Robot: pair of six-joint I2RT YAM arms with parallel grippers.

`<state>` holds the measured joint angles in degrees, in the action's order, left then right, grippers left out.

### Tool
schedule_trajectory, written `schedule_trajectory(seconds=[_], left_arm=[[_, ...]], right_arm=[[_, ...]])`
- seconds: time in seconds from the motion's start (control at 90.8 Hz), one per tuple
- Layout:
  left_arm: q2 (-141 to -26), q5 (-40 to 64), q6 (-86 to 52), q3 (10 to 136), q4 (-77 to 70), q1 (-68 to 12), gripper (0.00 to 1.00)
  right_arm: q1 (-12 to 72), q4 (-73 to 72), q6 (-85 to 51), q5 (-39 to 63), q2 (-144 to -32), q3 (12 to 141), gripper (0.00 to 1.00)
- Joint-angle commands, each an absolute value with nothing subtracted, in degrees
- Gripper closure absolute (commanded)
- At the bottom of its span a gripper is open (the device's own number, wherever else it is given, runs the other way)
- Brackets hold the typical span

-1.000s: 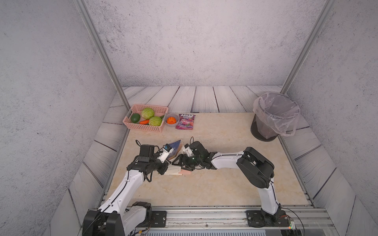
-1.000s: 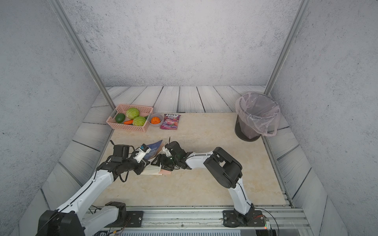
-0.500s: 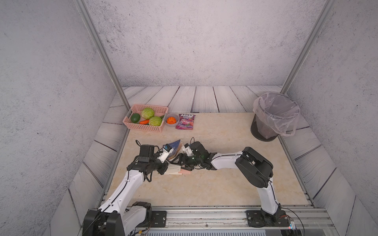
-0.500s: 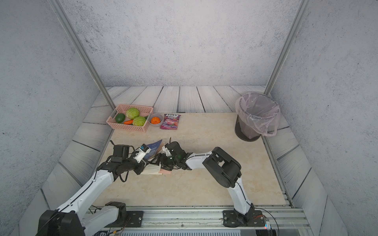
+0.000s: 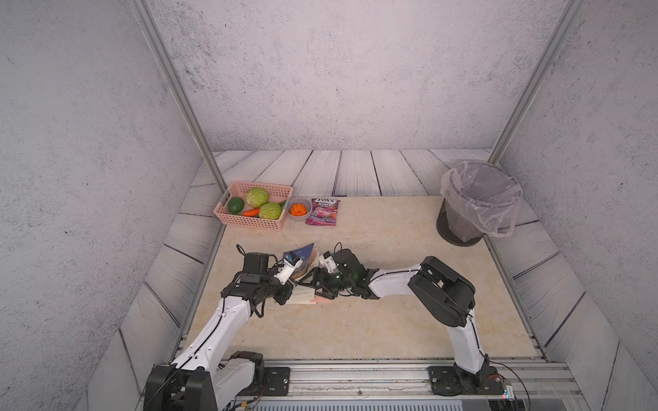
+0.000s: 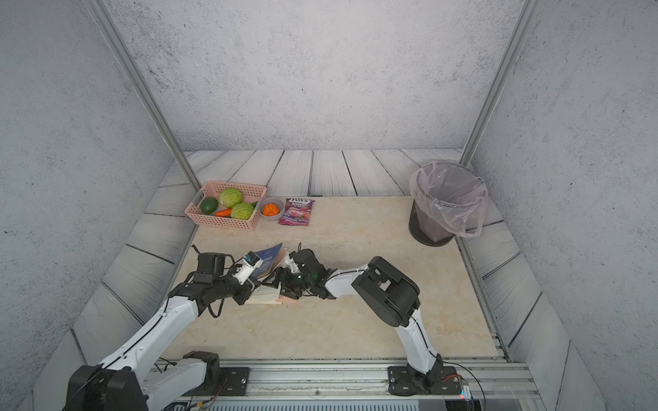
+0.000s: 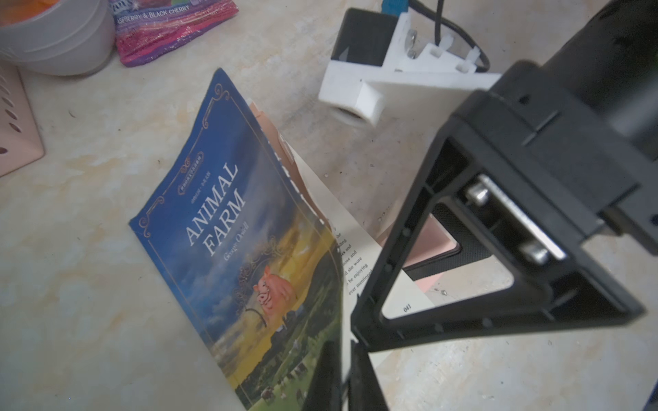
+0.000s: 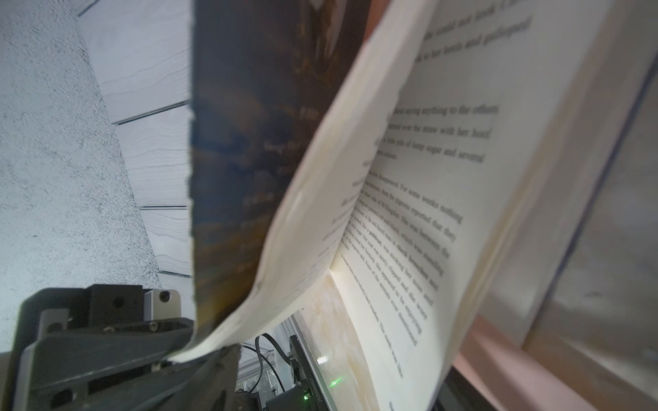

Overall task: Peel off the used sticky note
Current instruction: Turn the page of the book at the center of the board.

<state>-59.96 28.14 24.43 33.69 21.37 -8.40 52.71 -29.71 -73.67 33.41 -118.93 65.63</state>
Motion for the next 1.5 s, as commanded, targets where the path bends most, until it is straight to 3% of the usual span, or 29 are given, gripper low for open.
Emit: schedule_trajectory(seconds=[0.0,0.44,0.925,1.068,1.2,1.42,1.486], left_arm=[[-60.47,29.93,24.87,32.74,22.90,-8.61,1.00],[-61.45,31.47,25.44,32.81,23.52,-8.62,1.00],[-61.28,32.74,26.22,32.78,24.06,-8.64,1.00],[-61.43,33.58,26.88,32.87,25.10,-8.61,1.00],[-61.57,33.99,27.28,33.12,25.71,-8.61,1.00],[-60.33,34.17,29.51,35.91,31.09,-8.66,0.59],[-59.55,33.46,29.70,37.58,33.30,-8.61,0.47]], right_arm=[[52.75,-36.68,-76.07,33.13,-118.26,65.22,0.17],[52.57,-37.28,-78.58,32.71,-118.96,66.65,0.17],[52.46,-24.92,-79.60,30.74,-121.37,72.02,0.22],[52.47,-23.91,-79.69,30.55,-122.14,72.45,0.35],[52.47,-22.68,-79.08,30.38,-122.18,73.13,0.56],[52.47,-18.82,-76.37,29.53,-120.81,73.32,0.98],[52.48,-17.52,-75.20,29.00,-120.21,73.22,1.00]])
